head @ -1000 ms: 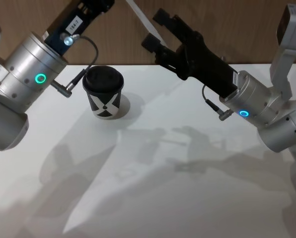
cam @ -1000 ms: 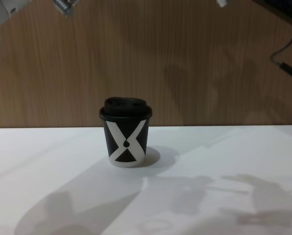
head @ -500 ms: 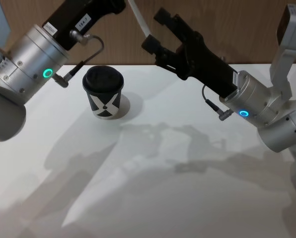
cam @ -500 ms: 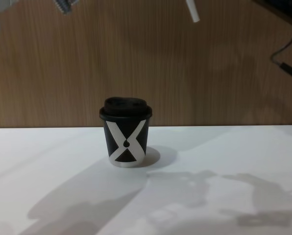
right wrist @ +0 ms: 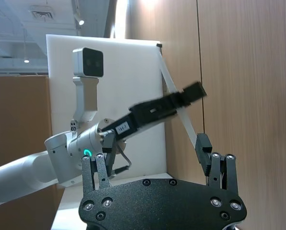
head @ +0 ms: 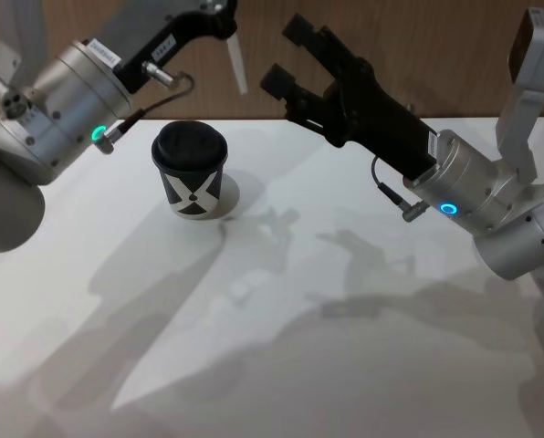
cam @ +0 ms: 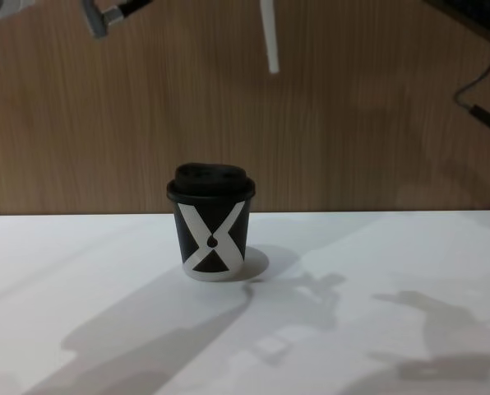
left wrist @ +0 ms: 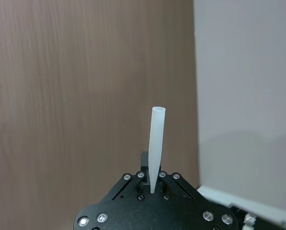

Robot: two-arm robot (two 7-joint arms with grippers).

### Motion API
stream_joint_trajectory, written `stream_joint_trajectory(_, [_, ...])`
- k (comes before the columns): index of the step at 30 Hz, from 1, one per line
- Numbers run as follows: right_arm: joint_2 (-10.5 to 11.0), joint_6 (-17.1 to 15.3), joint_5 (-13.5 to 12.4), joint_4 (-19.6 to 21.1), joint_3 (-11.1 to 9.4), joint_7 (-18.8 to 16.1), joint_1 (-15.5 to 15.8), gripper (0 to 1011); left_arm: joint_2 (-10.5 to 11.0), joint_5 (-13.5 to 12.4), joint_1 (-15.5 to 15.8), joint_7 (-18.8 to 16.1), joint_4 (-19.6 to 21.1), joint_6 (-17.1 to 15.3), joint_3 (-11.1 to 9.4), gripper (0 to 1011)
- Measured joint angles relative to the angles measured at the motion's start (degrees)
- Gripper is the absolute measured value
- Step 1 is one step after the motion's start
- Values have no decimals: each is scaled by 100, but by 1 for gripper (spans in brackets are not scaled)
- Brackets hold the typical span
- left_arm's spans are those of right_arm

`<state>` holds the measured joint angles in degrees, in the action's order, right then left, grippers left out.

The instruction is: Pick up the straw with one hand, pass it to the other hand, and insert it into the cup.

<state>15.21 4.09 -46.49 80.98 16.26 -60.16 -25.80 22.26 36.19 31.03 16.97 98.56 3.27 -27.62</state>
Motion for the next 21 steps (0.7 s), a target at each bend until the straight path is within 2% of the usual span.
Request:
stream_joint_trajectory(8, [0, 0, 0, 0, 0, 0, 0, 1001, 44, -567, 2, -431, -16, -329, -128, 2])
stream_joint_trajectory(15, [0, 0, 0, 0, 0, 0, 0, 1001, 23, -797, -21, -645, -90, -540, -174, 1])
stream_joint_trajectory(21, [0, 0, 0, 0, 0, 0, 0, 1001, -15, -885, -47, -755, -142, -664, -176, 0])
